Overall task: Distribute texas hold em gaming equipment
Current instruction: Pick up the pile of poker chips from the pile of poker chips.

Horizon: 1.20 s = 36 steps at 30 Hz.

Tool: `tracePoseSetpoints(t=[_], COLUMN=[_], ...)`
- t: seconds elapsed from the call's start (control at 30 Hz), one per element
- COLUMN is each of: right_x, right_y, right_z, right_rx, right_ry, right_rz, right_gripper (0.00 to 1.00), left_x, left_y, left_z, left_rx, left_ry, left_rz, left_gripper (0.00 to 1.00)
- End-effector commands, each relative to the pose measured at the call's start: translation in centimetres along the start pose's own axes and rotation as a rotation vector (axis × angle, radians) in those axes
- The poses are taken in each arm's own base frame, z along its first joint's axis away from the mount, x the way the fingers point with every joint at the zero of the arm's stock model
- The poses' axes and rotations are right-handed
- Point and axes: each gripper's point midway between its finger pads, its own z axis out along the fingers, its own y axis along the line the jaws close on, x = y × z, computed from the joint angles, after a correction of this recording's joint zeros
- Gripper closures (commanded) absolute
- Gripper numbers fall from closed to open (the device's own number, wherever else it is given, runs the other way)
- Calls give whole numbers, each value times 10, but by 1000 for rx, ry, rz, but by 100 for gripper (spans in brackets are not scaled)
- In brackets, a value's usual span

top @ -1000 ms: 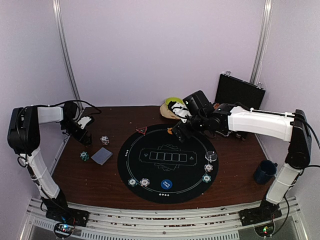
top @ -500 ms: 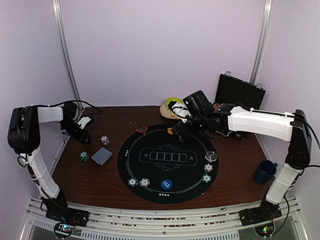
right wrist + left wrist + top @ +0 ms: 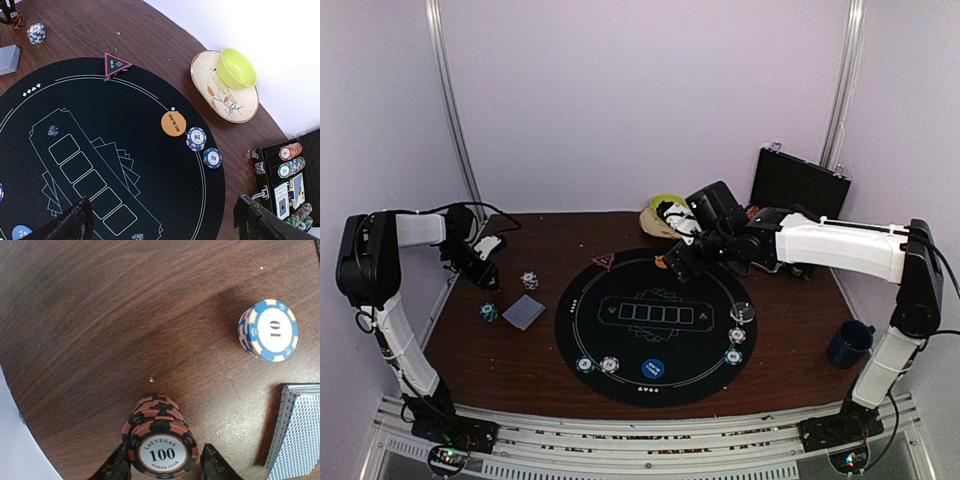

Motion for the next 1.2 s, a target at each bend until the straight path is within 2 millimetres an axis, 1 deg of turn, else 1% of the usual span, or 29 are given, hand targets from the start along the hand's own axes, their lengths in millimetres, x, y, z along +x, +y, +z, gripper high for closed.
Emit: tracePoseSetpoints(t=[0.0, 0.27, 0.3, 0.43, 0.57, 0.77, 0.87, 1.0, 1.1, 1.17], right_x=[-7, -7, -7, -6, -6, -6, -5, -3, -1, 2], right_y=[-4, -3, -2, -1, -2, -3, -4, -8, -14, -25], right_z=[-10, -10, -9, -9, -9, -9, -8, -6, -4, -3], right_rx=[26, 26, 24, 24, 26, 35, 39, 42, 54, 70], right_ry=[-30, -30, -28, -27, -27, -27, -26, -27, -20, -15], right_rz=[-3, -4, -5, -9, -8, -11, -17, -28, -36, -34], right_gripper=[0, 0, 0, 0, 0, 0, 0, 0, 0, 0], left_x=[0, -1, -1, -3, -8, -19, -23, -30, -37, -45], left_y=[2, 6, 7, 10, 16, 13, 5, -13, -35, -59], left_z=[1, -1, -2, -7, -18, -39, -47, -59, -67, -72], left_rx=[8, -15, -18, -40, -79, -87, -57, -1, 15, 24], left_ry=[-2, -4, -3, -12, -37, -96, -125, -175, -194, -203], left_rz=[-12, -16, -16, -15, -13, 9, 31, 80, 145, 214], left_gripper=[53, 62, 64, 69, 70, 72, 73, 73, 73, 73])
